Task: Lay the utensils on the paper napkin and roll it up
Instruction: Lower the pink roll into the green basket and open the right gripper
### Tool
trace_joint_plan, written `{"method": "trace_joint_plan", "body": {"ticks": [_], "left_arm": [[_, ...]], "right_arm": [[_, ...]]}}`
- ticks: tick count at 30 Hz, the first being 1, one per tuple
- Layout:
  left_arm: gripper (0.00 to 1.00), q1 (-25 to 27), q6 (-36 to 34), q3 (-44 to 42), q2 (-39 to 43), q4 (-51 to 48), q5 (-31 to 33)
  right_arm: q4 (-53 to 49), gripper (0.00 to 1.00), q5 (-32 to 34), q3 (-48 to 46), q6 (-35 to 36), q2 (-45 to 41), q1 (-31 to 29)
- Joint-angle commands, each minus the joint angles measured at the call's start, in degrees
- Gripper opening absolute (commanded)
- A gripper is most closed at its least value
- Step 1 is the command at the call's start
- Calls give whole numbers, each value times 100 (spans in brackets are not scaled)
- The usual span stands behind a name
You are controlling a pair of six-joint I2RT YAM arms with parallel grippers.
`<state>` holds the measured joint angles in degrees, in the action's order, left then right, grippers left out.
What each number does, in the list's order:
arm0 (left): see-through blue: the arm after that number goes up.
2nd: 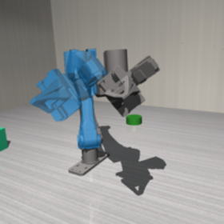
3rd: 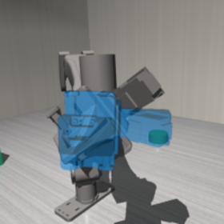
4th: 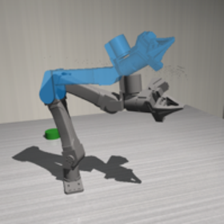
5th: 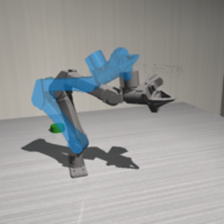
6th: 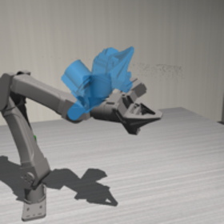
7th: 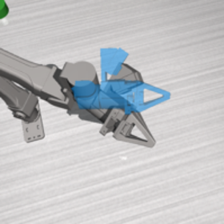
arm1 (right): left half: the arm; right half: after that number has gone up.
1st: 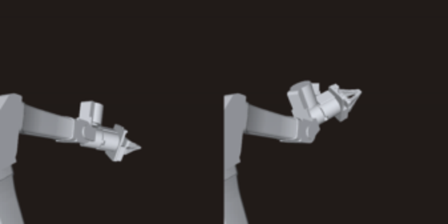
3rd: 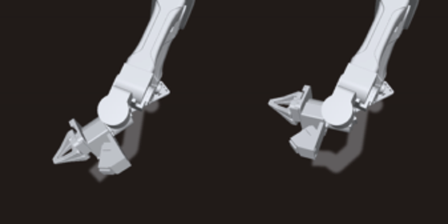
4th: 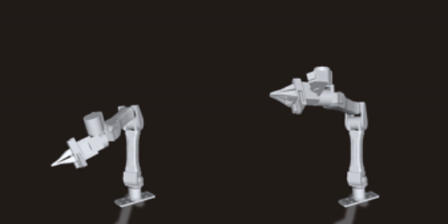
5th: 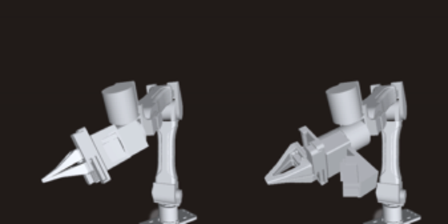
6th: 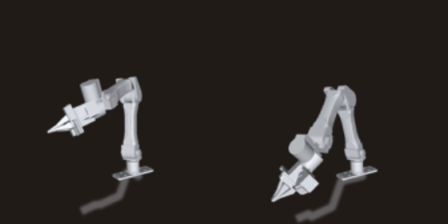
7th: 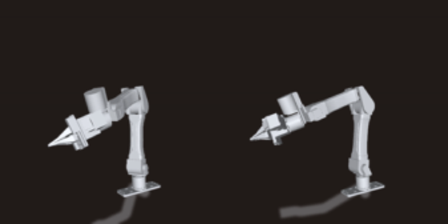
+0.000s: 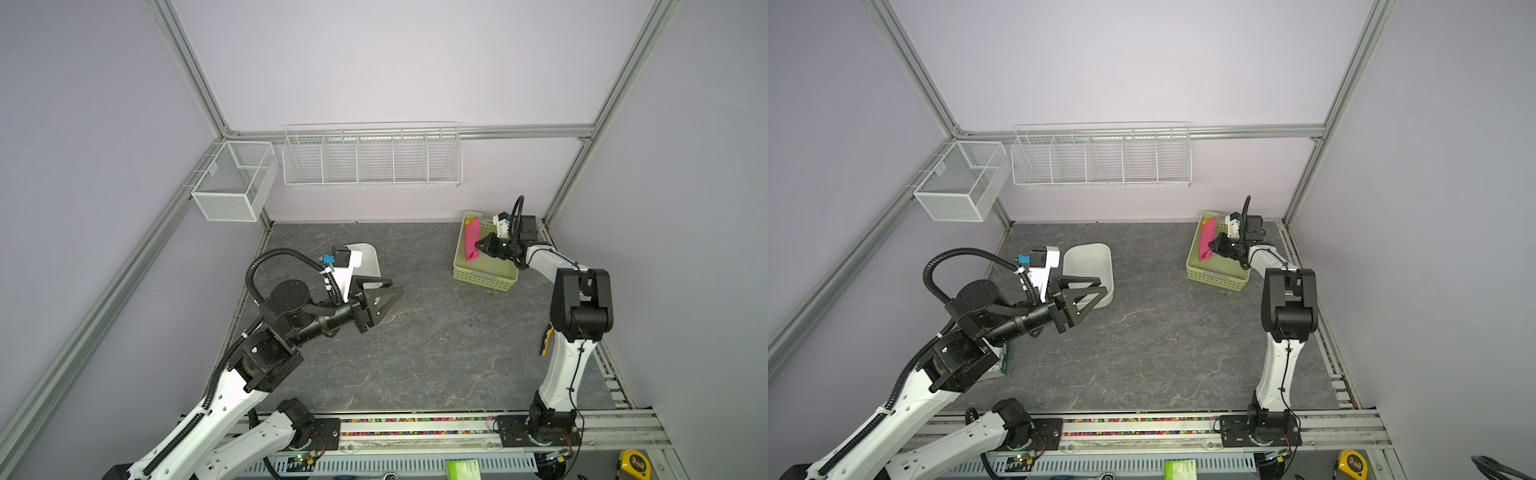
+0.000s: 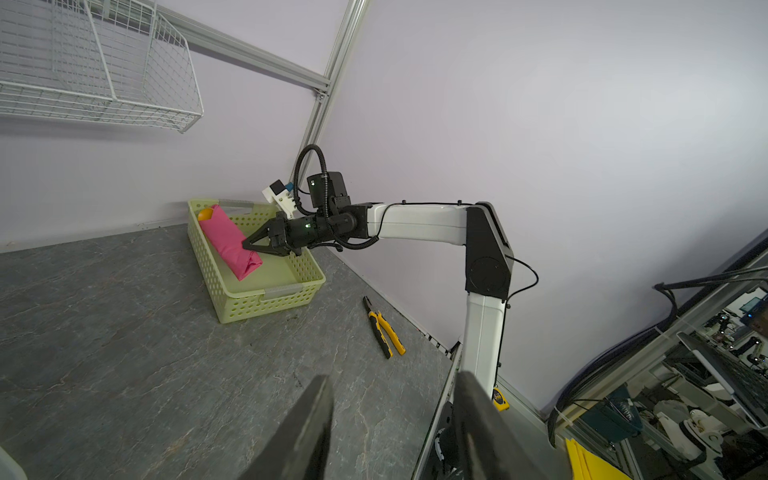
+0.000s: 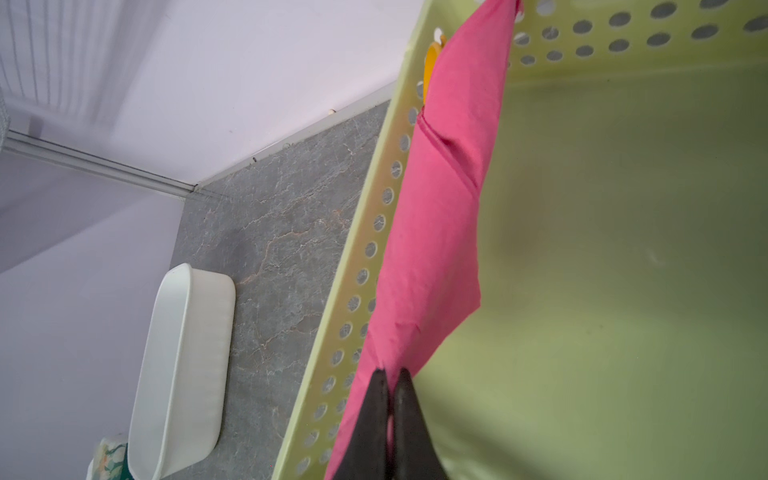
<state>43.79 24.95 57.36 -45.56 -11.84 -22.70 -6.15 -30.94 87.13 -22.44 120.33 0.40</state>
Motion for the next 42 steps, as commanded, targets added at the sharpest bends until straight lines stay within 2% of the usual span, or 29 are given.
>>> {"method": "trace_joint_plan", "body": {"ticks": [1,7,16,24,32,42], "left_arm": [[48,7,-185,135,-15,-152,53],[48,7,-192,161,-29,-165,79],[48,7,-179,190,-108,-110,21],[48,7,-175,234,-218,-40,-42],[48,7,-157,231,-191,-38,-50],[49,7,-157,236,-114,-82,-24]], "right_arm": [[129,7,-326,295,-271,313,38],[479,7,-540,288,-672,691,75],[692,7,-601,-36,-982,822,264],[-30,7,-397,121,-831,1035,347],[-961,7,107,466,-622,1251,359],[-1275,23,311,513,-663,1272,355]]}}
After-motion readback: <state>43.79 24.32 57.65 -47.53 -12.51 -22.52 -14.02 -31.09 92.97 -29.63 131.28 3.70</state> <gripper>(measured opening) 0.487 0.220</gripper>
